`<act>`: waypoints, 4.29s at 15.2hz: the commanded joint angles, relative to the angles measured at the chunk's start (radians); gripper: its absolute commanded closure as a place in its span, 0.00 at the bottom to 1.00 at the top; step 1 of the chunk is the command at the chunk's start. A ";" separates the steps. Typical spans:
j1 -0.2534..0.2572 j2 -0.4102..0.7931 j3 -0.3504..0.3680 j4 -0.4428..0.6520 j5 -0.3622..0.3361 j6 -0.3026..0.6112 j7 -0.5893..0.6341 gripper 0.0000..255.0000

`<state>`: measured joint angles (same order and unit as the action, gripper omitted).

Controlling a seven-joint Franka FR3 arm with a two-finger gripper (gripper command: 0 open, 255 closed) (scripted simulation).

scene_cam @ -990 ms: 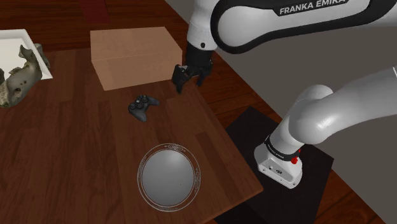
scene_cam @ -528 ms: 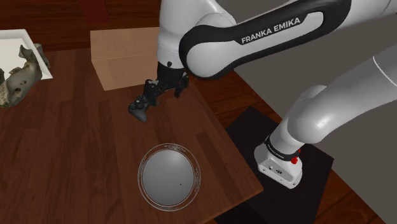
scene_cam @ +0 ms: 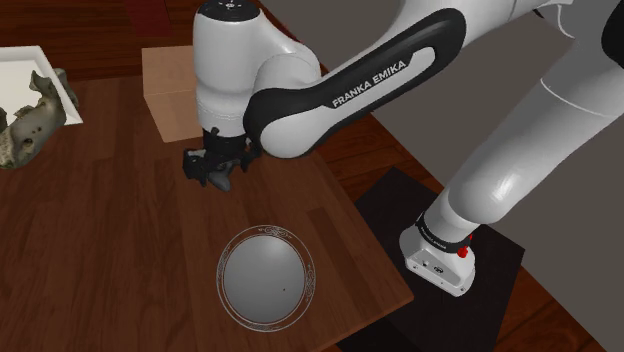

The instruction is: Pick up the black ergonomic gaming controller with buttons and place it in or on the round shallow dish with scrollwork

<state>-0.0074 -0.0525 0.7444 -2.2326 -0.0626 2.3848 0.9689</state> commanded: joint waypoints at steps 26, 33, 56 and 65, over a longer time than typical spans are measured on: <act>-0.004 0.063 0.005 0.005 -0.070 0.041 0.051 1.00; -0.004 0.001 0.001 0.050 0.001 -0.048 -0.005 1.00; 0.029 0.352 -0.101 0.461 -0.087 -0.384 1.457 0.00; 0.033 0.375 -0.107 0.425 -0.104 -0.330 1.469 0.00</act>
<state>0.0245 0.3141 0.6368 -1.7930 -0.1697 2.0586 2.4362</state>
